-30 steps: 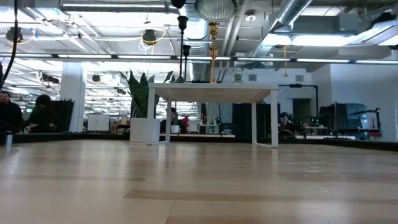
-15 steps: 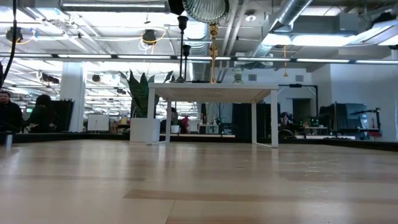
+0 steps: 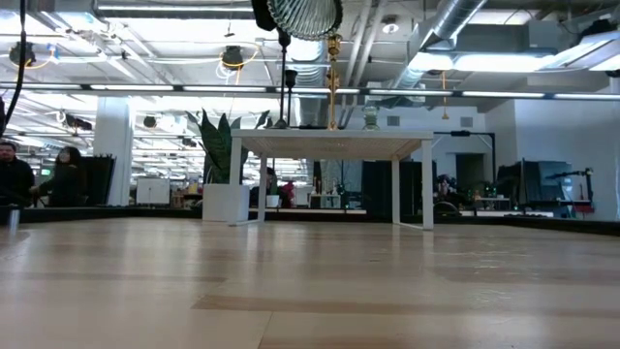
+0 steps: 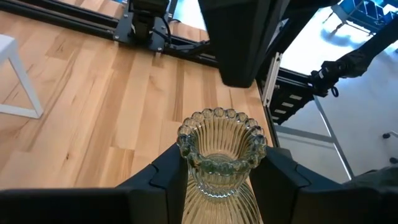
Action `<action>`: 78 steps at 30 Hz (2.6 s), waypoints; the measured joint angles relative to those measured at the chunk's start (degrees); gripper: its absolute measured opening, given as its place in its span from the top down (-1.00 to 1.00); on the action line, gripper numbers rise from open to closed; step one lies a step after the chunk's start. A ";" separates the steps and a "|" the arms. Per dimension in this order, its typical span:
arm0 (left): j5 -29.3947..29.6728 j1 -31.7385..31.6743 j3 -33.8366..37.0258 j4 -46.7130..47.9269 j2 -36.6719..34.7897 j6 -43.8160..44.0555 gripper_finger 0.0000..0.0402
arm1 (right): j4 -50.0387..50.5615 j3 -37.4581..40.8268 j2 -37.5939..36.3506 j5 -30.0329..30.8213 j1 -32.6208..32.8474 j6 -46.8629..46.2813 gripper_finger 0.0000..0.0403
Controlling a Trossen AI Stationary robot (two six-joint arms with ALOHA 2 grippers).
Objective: Pick & Place candle stick holders
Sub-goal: Align the green glass candle holder on the shelf with the other green glass candle holder
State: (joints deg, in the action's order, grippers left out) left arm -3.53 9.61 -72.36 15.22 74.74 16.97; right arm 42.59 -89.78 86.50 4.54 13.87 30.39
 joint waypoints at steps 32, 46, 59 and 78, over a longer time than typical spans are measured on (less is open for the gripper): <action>-0.28 0.04 0.09 -4.53 0.27 -0.13 0.30 | -3.35 0.04 3.39 -2.09 -0.46 0.22 0.84; 0.09 0.02 0.09 -4.33 0.26 -0.02 0.20 | -2.85 0.04 3.37 -1.50 -0.44 -0.46 0.93; 0.53 0.00 0.07 -4.58 0.28 -0.46 0.02 | -2.65 0.04 3.34 -1.62 -0.46 -0.63 0.94; 0.46 -0.29 -0.22 -5.89 -2.30 -0.07 -0.43 | -1.68 0.11 3.50 0.43 -0.66 -0.46 0.95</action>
State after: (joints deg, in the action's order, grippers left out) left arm -3.07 9.32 -72.58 9.33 72.44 16.91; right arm 40.91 -89.67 90.00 4.96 13.21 29.93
